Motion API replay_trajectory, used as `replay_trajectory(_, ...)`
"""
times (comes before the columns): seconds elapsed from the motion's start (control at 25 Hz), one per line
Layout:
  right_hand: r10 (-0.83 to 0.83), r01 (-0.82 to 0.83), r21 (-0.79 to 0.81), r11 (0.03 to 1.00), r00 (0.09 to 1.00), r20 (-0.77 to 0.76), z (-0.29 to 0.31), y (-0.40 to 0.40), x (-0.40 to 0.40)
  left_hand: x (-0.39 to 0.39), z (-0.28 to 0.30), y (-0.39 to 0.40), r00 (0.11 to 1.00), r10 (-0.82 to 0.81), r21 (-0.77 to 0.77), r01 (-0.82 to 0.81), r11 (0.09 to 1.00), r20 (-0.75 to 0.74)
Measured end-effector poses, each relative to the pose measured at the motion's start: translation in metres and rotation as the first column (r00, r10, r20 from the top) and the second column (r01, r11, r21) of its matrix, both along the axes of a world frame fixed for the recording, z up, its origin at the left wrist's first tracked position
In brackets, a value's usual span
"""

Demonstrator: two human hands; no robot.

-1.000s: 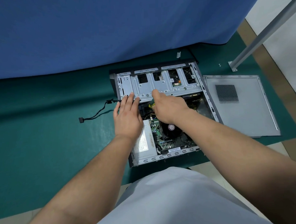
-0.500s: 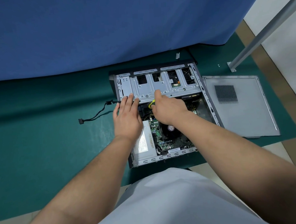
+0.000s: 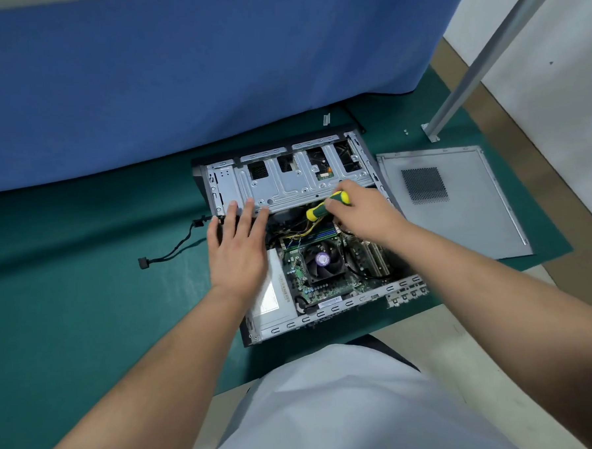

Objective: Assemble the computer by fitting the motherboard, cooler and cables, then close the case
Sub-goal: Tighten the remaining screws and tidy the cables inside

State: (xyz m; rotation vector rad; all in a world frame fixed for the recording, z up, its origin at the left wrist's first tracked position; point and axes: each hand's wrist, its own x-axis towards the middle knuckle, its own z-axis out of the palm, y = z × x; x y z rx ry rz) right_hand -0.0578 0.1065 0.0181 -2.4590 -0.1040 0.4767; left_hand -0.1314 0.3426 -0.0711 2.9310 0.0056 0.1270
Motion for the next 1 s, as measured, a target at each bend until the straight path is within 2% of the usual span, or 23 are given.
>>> replay_trajectory(0.16,-0.074,0.103,0.280,0.955,0.991,-0.112,0.016,-0.045,-0.005,0.005,0.012,-0.019,0.967,-0.253,-0.062,0.253,0.965,0.004)
replay_trajectory(0.28,-0.089,0.179,0.436,0.882,0.972,-0.218,0.021,-0.066,-0.006,0.016,0.020,-0.049,0.953,-0.293,-0.162,0.278,0.947,-0.078)
replay_trajectory(0.36,-0.081,0.163,0.371,0.914,0.971,-0.226,0.019,-0.078,-0.002,0.025,0.022,-0.064,0.953,-0.272,-0.217,0.240,0.946,-0.131)
replay_trajectory(0.44,0.018,0.000,0.118,0.993,0.987,-0.157,0.018,-0.092,0.008,0.034,0.025,-0.076,0.946,-0.304,-0.192,0.280,0.941,-0.113)
replay_trajectory(0.52,0.177,-0.190,-0.117,0.975,0.977,-0.116,0.013,-0.102,0.016,0.048,0.030,-0.087,0.923,-0.385,-0.111,0.382,0.918,-0.008)
replay_trajectory(0.56,0.234,-0.250,-0.130,0.960,0.964,-0.124,0.009,-0.105,0.019,0.057,0.032,-0.091,0.911,-0.409,-0.088,0.412,0.907,0.054)
replay_trajectory(0.64,0.293,-0.299,-0.017,0.954,0.943,-0.161,0.001,-0.113,0.023,0.077,0.037,-0.099,0.909,-0.397,-0.100,0.410,0.907,0.122)
replay_trajectory(0.76,0.188,-0.153,0.199,0.968,0.967,-0.171,-0.008,-0.132,0.037,0.098,0.037,-0.099,0.981,-0.187,-0.235,0.193,0.953,0.049)
replay_trajectory(0.84,0.001,0.045,0.287,0.957,0.987,-0.160,-0.017,-0.154,0.055,0.110,0.028,-0.090,0.996,-0.037,-0.195,0.020,0.981,-0.085)
replay_trajectory(0.92,-0.177,0.210,0.243,0.947,0.972,-0.151,-0.036,-0.171,0.073,0.118,0.017,-0.080,0.972,0.023,-0.096,-0.047,0.994,-0.234)
replay_trajectory(1.0,-0.267,0.283,0.089,0.955,0.951,-0.156,-0.059,-0.178,0.090,0.120,0.007,-0.078,0.935,0.053,-0.063,-0.080,0.995,-0.351)
